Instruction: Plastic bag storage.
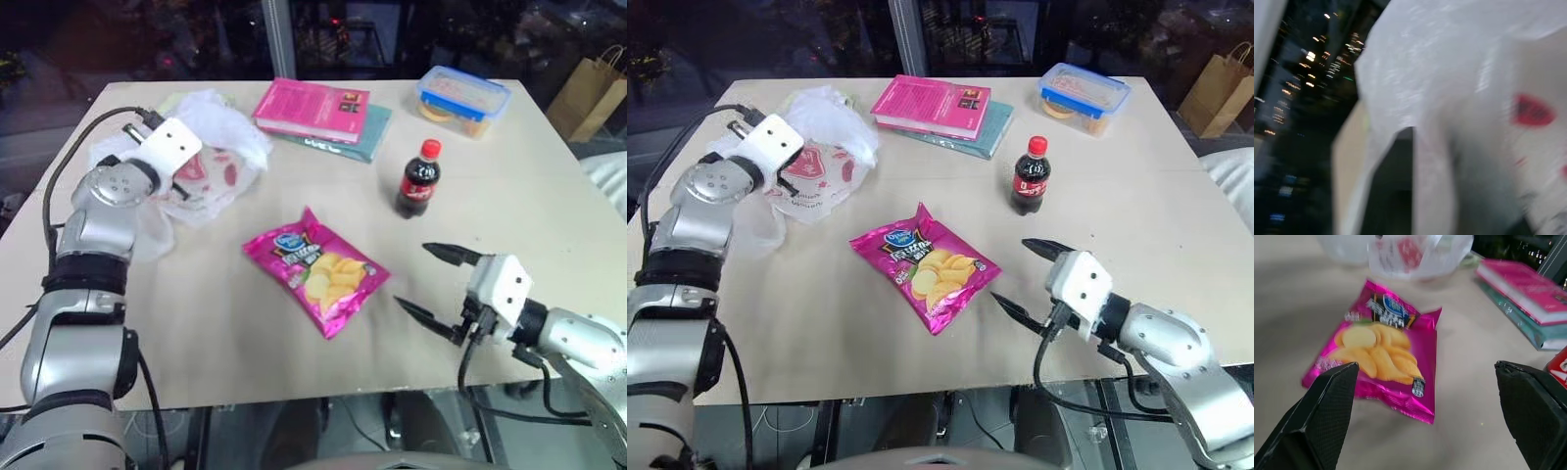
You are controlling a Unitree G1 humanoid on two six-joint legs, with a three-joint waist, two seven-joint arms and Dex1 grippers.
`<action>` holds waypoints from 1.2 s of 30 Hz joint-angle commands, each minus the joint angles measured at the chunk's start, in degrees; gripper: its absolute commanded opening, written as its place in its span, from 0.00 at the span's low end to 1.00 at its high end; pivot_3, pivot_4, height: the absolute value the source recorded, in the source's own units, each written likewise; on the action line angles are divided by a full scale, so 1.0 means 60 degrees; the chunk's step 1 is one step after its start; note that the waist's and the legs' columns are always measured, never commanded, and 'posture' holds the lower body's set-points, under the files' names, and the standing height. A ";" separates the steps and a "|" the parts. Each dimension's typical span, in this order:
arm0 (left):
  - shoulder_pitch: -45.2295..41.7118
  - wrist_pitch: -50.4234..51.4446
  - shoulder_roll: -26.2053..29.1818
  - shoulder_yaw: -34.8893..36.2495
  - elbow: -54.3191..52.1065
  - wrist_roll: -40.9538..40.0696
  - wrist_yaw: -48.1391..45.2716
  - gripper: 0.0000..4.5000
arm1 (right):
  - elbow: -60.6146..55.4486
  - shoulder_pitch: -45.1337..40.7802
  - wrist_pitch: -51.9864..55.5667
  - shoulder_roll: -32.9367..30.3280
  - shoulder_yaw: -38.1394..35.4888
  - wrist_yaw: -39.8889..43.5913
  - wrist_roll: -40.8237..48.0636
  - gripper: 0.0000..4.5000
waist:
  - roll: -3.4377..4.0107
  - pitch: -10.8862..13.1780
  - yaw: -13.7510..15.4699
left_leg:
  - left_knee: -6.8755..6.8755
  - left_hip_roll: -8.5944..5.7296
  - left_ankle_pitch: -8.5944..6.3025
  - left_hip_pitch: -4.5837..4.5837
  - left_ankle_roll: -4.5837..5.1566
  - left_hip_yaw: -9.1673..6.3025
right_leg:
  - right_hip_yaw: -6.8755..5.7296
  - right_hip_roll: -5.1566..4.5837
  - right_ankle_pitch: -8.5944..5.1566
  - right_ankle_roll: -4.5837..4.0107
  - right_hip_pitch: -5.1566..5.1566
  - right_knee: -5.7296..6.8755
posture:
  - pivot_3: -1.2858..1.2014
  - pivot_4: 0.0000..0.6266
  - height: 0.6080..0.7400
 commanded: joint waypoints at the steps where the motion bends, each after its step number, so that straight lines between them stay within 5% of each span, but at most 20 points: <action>1: -0.0137 0.3514 -0.0230 0.0853 -0.2506 -0.1115 -0.0552 0.01 | 0.0560 -0.0953 0.0963 -0.0143 0.1142 0.0290 -0.0305 1.00 | -0.0012 0.0007 -0.0046 | 0.0002 0.0001 0.0000 0.0001 0.0000 0.0001 | 0.0001 0.0001 0.0000 0.0000 -0.0001 0.0005 | 0.52 0.24 1.00; 5: 0.0160 0.5328 -0.0419 0.0724 -0.4345 -0.1393 -0.0758 0.01 | 0.1809 -0.1791 0.2751 0.0816 0.0992 0.0118 0.0999 1.00 | -0.0017 0.0007 -0.0046 | 0.0011 0.0002 0.0000 0.0001 0.0000 -0.0013 | 0.0001 0.0002 0.0000 -0.0003 -0.0002 0.0028 | 0.52 0.24 1.00; 9: 0.0422 0.6266 -0.0464 0.0776 -0.5373 -0.1587 -0.0699 0.01 | 0.2599 -0.2269 0.2621 0.0717 0.1384 0.0442 0.0511 1.00 | -0.0014 0.0009 -0.0043 | 0.0012 -0.0009 0.0000 0.0010 0.0000 -0.0012 | 0.0011 -0.0002 0.0000 -0.0006 -0.0012 0.0059 | 0.52 0.24 1.00; 17: 0.0746 0.6777 -0.0402 0.1039 -0.5910 -0.1788 -0.0454 0.01 | 0.3560 -0.2470 -0.2539 -0.0492 0.3107 0.0362 -0.3664 1.00 | -0.0015 0.0009 -0.0046 | 0.0013 -0.0010 0.0001 0.0012 -0.0002 0.0000 | 0.0021 0.0000 -0.0019 0.0025 -0.0025 0.0070 | 0.52 0.24 1.00; 30: -0.0015 0.8140 -0.0301 0.0605 -0.5724 -0.2128 -0.0579 0.01 | 0.8134 -0.4806 -0.6612 0.1667 0.5218 -0.2026 -0.8318 1.00 | -0.0042 -0.0004 -0.0089 | 0.0020 -0.0006 0.0020 0.0039 -0.0034 0.0010 | 0.0043 0.0011 -0.0001 -0.0006 -0.0026 0.0103 | 0.52 0.24 1.00; 33: -0.0234 0.8217 -0.0211 0.0418 -0.5659 -0.2141 -0.0695 0.00 | 0.8777 -0.5024 -0.7146 0.1945 0.5206 -0.2299 -0.8542 0.82 | -0.0043 -0.0005 -0.0121 | 0.0019 -0.0003 0.0026 0.0052 -0.0044 0.0013 | 0.0051 0.0017 -0.0001 -0.0007 -0.0021 0.0109 | 0.52 0.24 1.00; 36: -0.0489 0.8505 -0.0265 0.0200 -0.5635 -0.2226 -0.0795 0.00 | 0.8920 -0.5007 -0.7515 0.1885 0.4923 -0.2208 -0.8337 0.48 | -0.0043 -0.0005 -0.0161 | 0.0019 0.0000 0.0026 0.0051 -0.0043 0.0010 | 0.0051 0.0020 0.0000 -0.0008 -0.0022 0.0112 | 0.52 0.24 1.00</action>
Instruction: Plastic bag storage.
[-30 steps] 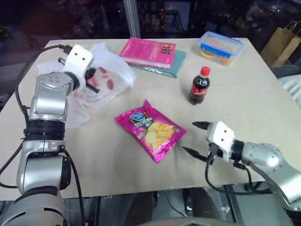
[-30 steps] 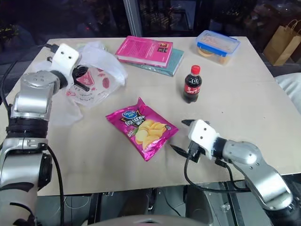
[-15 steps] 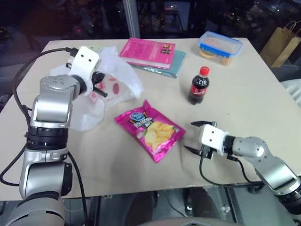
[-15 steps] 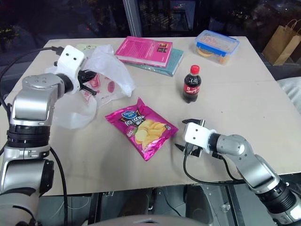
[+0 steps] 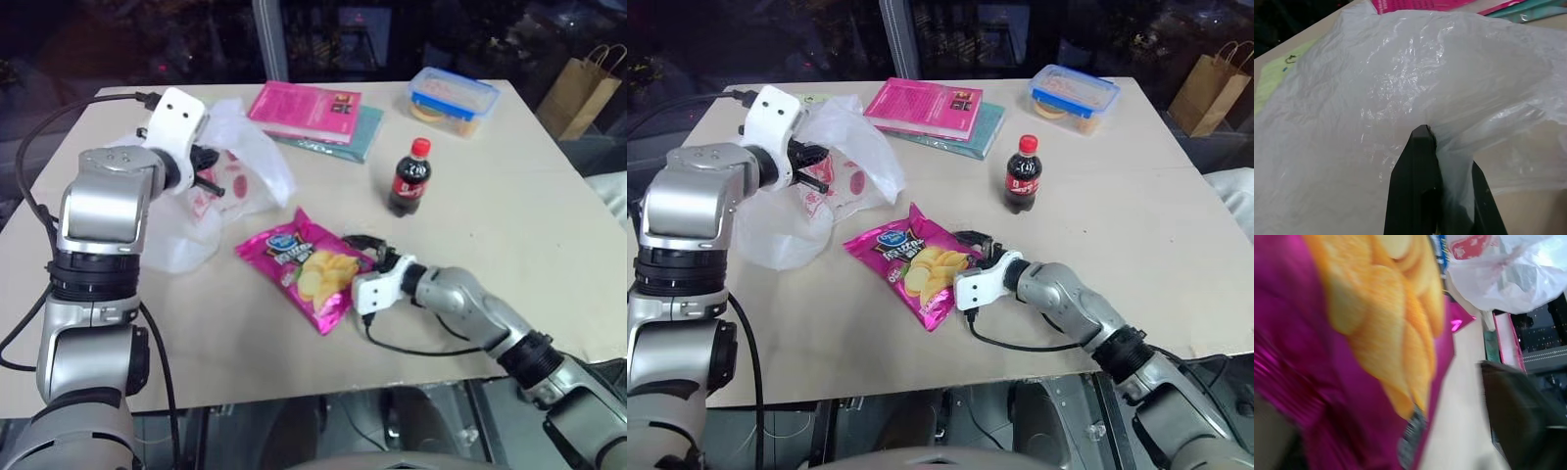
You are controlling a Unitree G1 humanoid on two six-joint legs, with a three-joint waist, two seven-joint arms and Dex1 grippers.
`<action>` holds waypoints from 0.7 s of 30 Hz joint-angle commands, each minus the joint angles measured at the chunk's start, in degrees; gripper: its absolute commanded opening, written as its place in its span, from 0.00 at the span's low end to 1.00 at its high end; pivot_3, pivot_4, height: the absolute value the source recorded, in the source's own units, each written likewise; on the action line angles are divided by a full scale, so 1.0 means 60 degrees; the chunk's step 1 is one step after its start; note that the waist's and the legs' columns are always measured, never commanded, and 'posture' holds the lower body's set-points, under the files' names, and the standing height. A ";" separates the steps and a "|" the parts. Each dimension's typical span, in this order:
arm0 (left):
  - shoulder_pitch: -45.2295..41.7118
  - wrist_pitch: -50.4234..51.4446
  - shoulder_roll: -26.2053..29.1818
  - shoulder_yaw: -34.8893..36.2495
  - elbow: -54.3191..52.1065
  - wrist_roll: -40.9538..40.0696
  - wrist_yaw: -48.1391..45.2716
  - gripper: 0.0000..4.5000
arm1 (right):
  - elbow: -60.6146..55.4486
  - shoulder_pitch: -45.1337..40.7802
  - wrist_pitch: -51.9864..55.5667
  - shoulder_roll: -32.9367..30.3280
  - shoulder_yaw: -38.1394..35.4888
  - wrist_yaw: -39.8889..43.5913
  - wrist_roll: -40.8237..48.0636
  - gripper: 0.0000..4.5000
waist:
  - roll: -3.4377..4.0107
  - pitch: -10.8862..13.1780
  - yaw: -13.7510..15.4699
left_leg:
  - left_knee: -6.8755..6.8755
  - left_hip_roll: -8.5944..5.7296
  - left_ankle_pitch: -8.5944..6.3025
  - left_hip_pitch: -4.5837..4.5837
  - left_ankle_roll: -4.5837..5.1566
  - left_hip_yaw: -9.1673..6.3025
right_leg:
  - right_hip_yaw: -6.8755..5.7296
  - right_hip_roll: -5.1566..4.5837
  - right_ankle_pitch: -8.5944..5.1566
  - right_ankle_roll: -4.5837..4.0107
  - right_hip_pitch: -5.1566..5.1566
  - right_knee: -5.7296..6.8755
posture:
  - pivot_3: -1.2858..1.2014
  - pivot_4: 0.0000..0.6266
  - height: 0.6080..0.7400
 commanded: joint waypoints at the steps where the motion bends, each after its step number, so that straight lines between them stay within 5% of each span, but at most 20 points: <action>1: -0.0491 0.0320 0.0080 -0.0097 -0.0147 -0.0102 -0.0094 0.00 | 0.0156 0.0092 -0.0401 -0.0246 -0.0260 0.0157 0.0028 0.39 | 0.0000 0.0000 0.0003 | 0.0000 -0.0002 0.0000 0.0000 0.0000 0.0000 | 0.0000 -0.0002 0.0000 0.0000 0.0000 0.0000 | 0.52 0.24 1.00; 4: -0.0607 0.0319 -0.0065 -0.0220 -0.0147 -0.0136 -0.0044 0.00 | -0.0339 0.0365 -0.0507 -0.0614 -0.0776 0.0248 0.0332 0.05 | 0.0001 0.0001 0.0018 | 0.0000 -0.0011 0.0000 -0.0005 0.0000 0.0000 | 0.0003 -0.0009 0.0000 0.0000 0.0000 -0.0003 | 0.52 0.24 1.00; 5: -0.0636 0.0334 -0.0129 -0.0225 -0.0146 -0.0149 -0.0011 0.00 | -0.0544 0.0471 -0.0513 -0.0723 -0.0966 0.0275 0.0459 0.01 | 0.0001 0.0001 0.0038 | 0.0000 -0.0015 0.0000 -0.0008 0.0000 -0.0004 | 0.0002 -0.0010 0.0000 0.0000 0.0000 -0.0005 | 0.52 0.24 1.00; 15: -0.1689 0.0814 -0.0892 -0.0402 0.0792 -0.0442 -0.0055 0.00 | -0.4061 0.1666 0.0532 -0.1440 -0.2727 0.1707 0.2524 0.01 | 0.0001 0.0006 0.0076 | 0.0000 -0.0004 -0.0003 -0.0016 0.0005 -0.0002 | 0.0002 -0.0002 -0.0001 0.0000 -0.0006 -0.0005 | 0.52 0.24 1.00; 21: -0.2667 0.1240 -0.1183 -0.0727 0.1649 -0.0964 -0.0740 0.00 | -0.5095 0.1427 0.1970 -0.0682 -0.3054 0.1941 0.3321 0.01 | 0.0000 0.0007 0.0073 | 0.0003 -0.0005 -0.0003 -0.0017 0.0007 0.0000 | 0.0001 -0.0002 -0.0001 0.0002 -0.0006 -0.0003 | 0.52 0.24 1.00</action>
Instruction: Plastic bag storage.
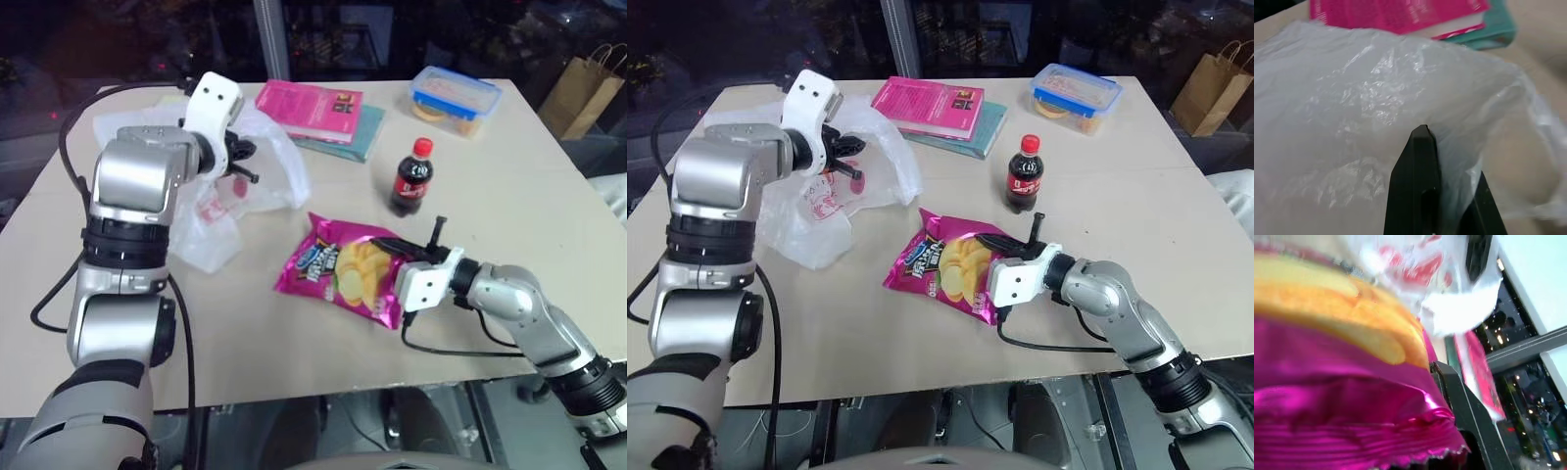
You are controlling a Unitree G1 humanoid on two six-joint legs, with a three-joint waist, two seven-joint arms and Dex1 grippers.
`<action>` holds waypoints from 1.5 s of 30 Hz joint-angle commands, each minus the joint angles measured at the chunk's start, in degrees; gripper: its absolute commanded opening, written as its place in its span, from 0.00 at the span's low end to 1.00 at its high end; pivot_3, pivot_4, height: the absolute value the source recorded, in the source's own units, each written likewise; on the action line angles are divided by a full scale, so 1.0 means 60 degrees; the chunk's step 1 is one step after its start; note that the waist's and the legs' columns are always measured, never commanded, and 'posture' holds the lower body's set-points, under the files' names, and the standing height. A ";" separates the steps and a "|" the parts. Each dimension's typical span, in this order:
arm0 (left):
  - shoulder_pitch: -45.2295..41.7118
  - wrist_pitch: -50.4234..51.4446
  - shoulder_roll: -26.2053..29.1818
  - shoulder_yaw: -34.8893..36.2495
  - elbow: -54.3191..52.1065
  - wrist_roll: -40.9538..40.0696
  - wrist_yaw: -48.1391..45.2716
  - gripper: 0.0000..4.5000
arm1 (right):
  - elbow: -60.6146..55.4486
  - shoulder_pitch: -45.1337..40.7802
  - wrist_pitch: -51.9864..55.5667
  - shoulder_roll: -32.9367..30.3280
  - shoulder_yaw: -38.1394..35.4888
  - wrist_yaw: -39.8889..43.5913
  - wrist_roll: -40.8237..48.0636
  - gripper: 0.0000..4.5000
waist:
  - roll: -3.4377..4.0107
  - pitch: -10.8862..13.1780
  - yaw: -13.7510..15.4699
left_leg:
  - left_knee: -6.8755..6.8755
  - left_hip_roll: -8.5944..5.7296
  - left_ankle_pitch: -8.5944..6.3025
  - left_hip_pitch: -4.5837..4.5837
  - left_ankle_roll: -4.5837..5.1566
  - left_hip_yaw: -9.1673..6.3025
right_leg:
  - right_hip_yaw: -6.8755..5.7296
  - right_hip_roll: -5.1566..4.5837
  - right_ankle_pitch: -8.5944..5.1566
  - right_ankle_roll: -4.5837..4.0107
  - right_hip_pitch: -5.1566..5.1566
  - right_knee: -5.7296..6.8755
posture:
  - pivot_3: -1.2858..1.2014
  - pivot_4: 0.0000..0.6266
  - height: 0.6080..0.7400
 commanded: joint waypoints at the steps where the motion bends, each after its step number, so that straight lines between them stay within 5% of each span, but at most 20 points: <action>1: -0.0496 0.0104 -0.0009 -0.0058 0.0248 -0.0248 -0.0314 0.00 | -0.0674 -0.0300 0.0790 0.0392 -0.0471 0.0015 0.0532 0.01 | 0.0001 0.0001 -0.0006 | 0.0000 0.0000 0.0000 0.0000 0.0000 0.0000 | 0.0000 0.0000 0.0000 0.0000 0.0000 0.0000 | 0.52 0.24 1.00; 16: -0.1259 0.0062 0.0044 0.0282 0.1740 -0.0646 -0.0280 0.00 | -0.1362 -0.1182 0.2147 0.1145 -0.0703 0.0622 0.2014 0.01 | 0.0004 0.0003 -0.0004 | -0.0001 0.0000 0.0001 -0.0003 -0.0001 -0.0002 | 0.0000 0.0000 0.0000 -0.0001 -0.0006 0.0001 | 0.52 0.24 1.00; 26: -0.0730 0.0505 0.0037 0.0303 0.0637 -0.1004 -0.0296 0.00 | -0.0436 -0.2044 0.1969 0.1513 -0.0362 0.0895 0.2023 0.01 | 0.0004 0.0004 0.0010 | -0.0001 -0.0002 0.0001 -0.0013 -0.0002 -0.0002 | 0.0000 -0.0002 0.0001 -0.0002 -0.0015 -0.0001 | 0.52 0.24 1.00; 35: 0.0389 0.4290 0.0330 0.1437 -0.2508 -0.3455 -0.0940 0.00 | 0.2643 -0.3105 0.1294 0.2793 0.0009 -0.0433 0.0884 0.01 | 0.0013 0.0010 -0.0202 | -0.0004 0.0001 0.0010 -0.0013 -0.0018 -0.0003 | 0.0009 -0.0002 0.0001 -0.0003 -0.0024 0.0010 | 0.52 0.24 1.00; 45: 0.0126 0.4690 0.0374 0.2331 -0.1490 -0.5710 -0.0083 0.00 | 0.3259 -0.3539 0.1638 0.3753 -0.0505 -0.0978 0.1262 0.01 | 0.0014 0.0011 -0.0207 | -0.0009 -0.0002 0.0022 -0.0012 -0.0038 -0.0035 | 0.0037 -0.0001 0.0004 -0.0005 -0.0046 0.0017 | 0.52 0.24 1.00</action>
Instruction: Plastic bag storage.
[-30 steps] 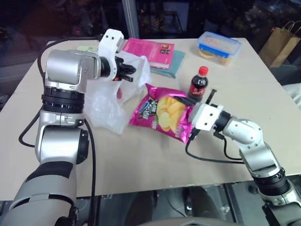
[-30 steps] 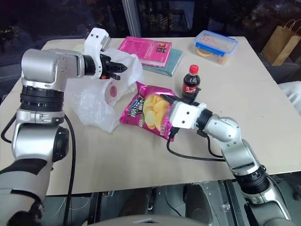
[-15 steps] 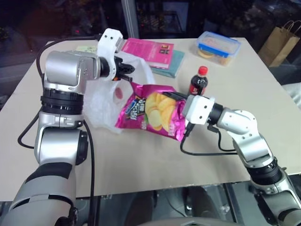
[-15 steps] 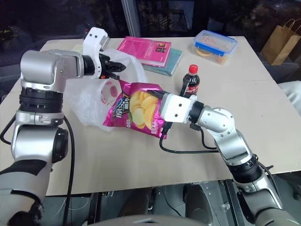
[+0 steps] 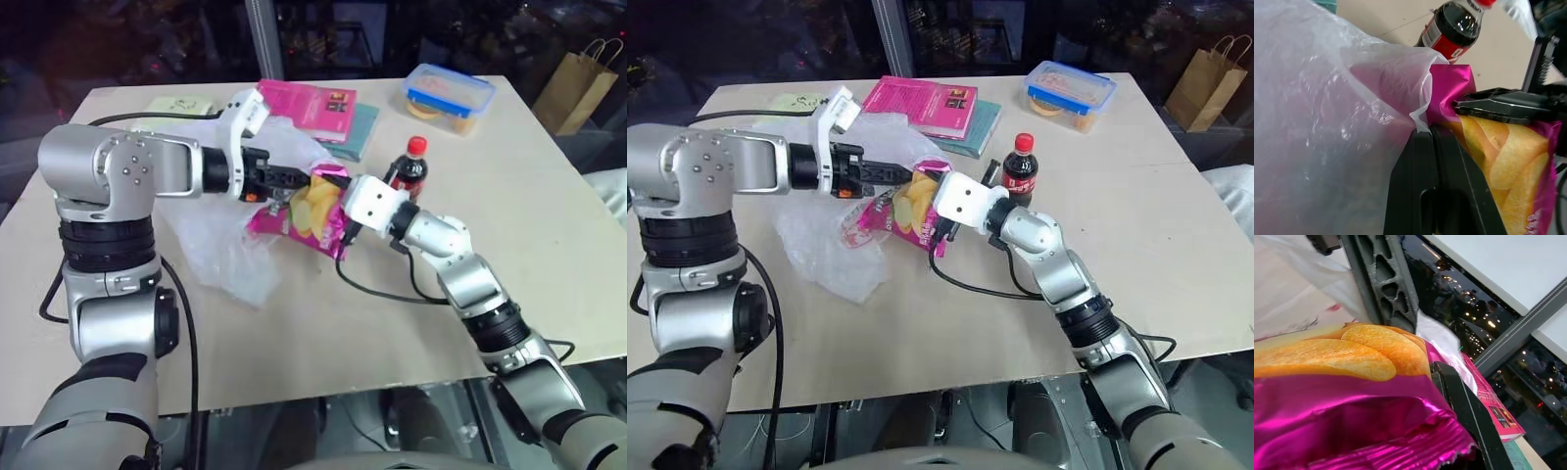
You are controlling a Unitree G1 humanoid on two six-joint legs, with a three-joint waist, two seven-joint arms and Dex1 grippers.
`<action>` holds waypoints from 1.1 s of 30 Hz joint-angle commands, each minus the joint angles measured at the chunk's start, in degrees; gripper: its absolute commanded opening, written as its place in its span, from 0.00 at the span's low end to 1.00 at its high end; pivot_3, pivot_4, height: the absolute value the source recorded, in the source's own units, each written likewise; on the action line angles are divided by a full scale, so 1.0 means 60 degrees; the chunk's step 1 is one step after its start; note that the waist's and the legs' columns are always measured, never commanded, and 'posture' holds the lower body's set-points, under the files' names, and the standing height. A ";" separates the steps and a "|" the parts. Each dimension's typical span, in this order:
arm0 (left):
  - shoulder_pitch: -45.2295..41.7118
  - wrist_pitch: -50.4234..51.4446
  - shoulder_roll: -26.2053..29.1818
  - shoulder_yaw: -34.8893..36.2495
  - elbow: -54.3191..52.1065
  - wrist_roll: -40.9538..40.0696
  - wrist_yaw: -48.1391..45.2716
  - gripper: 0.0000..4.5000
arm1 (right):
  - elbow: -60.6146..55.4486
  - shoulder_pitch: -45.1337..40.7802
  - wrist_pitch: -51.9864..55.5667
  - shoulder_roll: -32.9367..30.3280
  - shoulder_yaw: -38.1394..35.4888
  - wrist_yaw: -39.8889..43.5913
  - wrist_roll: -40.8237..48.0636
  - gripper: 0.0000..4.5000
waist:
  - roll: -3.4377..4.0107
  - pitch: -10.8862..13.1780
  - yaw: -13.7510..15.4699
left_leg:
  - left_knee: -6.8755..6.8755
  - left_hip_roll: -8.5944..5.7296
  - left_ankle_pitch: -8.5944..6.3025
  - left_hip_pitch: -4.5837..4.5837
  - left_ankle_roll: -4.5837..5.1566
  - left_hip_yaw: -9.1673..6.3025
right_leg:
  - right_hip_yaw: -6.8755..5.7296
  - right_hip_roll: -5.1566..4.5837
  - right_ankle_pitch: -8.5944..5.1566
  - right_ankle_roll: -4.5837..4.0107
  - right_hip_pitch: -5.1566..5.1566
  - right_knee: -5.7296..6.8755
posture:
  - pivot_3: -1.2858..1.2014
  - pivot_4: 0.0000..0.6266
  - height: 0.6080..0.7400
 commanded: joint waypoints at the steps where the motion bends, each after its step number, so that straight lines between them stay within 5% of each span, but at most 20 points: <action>1: -0.0283 0.0029 0.0415 0.0526 0.0526 -0.1194 0.0215 0.00 | -0.0444 -0.0272 0.0574 0.0325 -0.0776 -0.0327 0.0667 0.01 | 0.0000 0.0000 -0.0001 | -0.0002 0.0000 0.0000 0.0000 0.0000 0.0000 | 0.0003 0.0000 0.0000 0.0000 -0.0004 0.0001 | 0.52 0.24 1.00; 20: -0.0905 0.0029 -0.1598 0.2720 0.2584 -0.7417 0.5419 0.00 | 0.3229 -0.1698 -0.0444 0.2186 0.0318 -0.1890 -0.0663 0.01 | -0.0002 -0.0002 -0.0052 | -0.0012 -0.0025 0.0004 -0.0014 -0.0009 0.0052 | 0.0099 -0.0021 0.0002 -0.0004 -0.0110 0.0116 | 0.52 0.24 1.00; 24: -0.0450 -0.0019 -0.1626 0.3059 0.2344 -0.8040 0.6462 0.00 | 0.4674 -0.1844 -0.1110 0.2723 0.0750 -0.0897 -0.0284 0.01 | -0.0003 -0.0003 -0.0055 | -0.0012 -0.0028 0.0004 -0.0006 -0.0010 0.0060 | 0.0109 -0.0021 0.0003 -0.0004 -0.0109 0.0124 | 0.52 0.24 1.00; 27: 0.0233 -0.0198 -0.1418 0.3216 0.1968 -0.8254 0.7102 0.00 | 0.5280 -0.1951 -0.1470 0.2689 0.0698 -0.0839 -0.0372 0.20 | -0.0004 -0.0004 -0.0083 | -0.0013 -0.0028 0.0004 -0.0003 -0.0010 0.0064 | 0.0114 -0.0020 0.0003 -0.0004 -0.0110 0.0125 | 0.52 0.24 1.00; 31: 0.1019 -0.0565 -0.1114 0.3265 0.1528 -0.8346 0.7698 0.00 | 0.4328 -0.1487 -0.1196 0.2311 0.0295 -0.0178 0.0240 0.59 | -0.0004 -0.0004 -0.0027 | -0.0011 -0.0029 0.0004 -0.0007 -0.0011 0.0057 | 0.0111 -0.0022 0.0003 -0.0004 -0.0112 0.0126 | 0.52 0.24 1.00; 33: 0.1374 -0.0824 -0.0978 0.3267 0.1342 -0.8168 0.7894 0.00 | 0.3179 -0.0971 -0.0772 0.1883 0.0137 0.0419 0.0666 0.59 | -0.0004 -0.0004 -0.0001 | -0.0011 -0.0029 0.0003 -0.0011 -0.0012 0.0051 | 0.0106 -0.0022 0.0003 -0.0004 -0.0110 0.0122 | 0.52 0.24 1.00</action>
